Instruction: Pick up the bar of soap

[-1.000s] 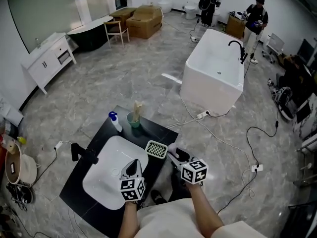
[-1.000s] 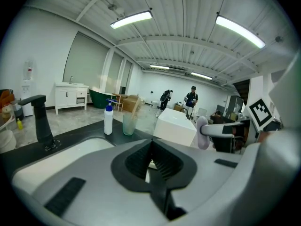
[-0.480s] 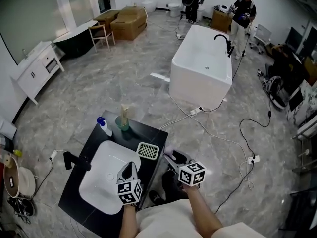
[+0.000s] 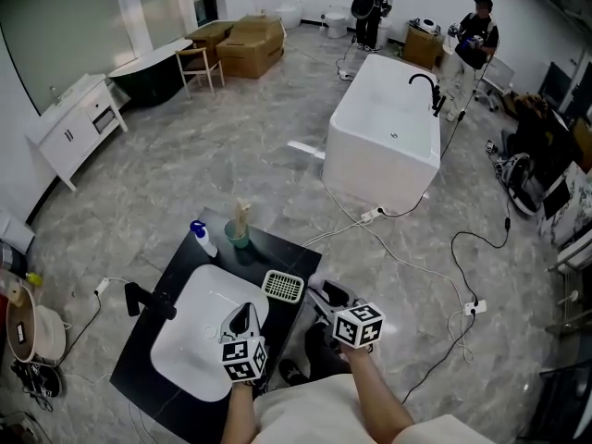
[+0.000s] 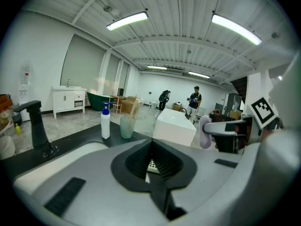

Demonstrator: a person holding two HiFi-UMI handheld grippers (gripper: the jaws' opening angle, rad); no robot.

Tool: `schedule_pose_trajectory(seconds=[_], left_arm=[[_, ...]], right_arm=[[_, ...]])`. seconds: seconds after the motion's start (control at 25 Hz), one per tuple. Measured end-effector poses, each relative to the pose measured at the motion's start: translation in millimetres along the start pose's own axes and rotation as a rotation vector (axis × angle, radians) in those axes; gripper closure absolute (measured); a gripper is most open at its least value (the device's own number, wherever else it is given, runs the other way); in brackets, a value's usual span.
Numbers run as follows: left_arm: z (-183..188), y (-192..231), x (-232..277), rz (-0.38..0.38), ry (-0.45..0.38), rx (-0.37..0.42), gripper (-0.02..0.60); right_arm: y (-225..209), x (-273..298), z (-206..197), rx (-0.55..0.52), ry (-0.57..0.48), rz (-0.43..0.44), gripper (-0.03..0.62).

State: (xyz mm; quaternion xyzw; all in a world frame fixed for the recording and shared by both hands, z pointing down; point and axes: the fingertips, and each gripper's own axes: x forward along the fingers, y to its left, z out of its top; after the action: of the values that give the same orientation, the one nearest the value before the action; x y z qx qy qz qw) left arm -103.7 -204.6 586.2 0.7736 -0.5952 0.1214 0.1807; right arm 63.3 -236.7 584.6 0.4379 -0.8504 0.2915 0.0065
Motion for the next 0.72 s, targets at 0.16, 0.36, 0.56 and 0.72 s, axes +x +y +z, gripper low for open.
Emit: schedule_pose_trajectory(seconds=[0.16, 0.36, 0.56, 0.72], left_arm=[[-3, -2, 2, -0.01, 0.009, -0.009, 0.576], [-5, -8, 7, -0.034, 0.017, -0.003, 0.575], [-8, -5, 7, -0.036, 0.022, -0.006, 0.576], [-7, -4, 6, -0.036, 0.024, -0.007, 0.576]], right_arm=[[8, 1, 0, -0.006, 0.007, 0.024, 0.408], [11, 2, -3, -0.007, 0.017, 0.033, 0.408], [15, 6, -10, 0.013, 0.037, 0.055, 0.408], [21, 9, -11, 0.014, 0.041, 0.071, 0.408]])
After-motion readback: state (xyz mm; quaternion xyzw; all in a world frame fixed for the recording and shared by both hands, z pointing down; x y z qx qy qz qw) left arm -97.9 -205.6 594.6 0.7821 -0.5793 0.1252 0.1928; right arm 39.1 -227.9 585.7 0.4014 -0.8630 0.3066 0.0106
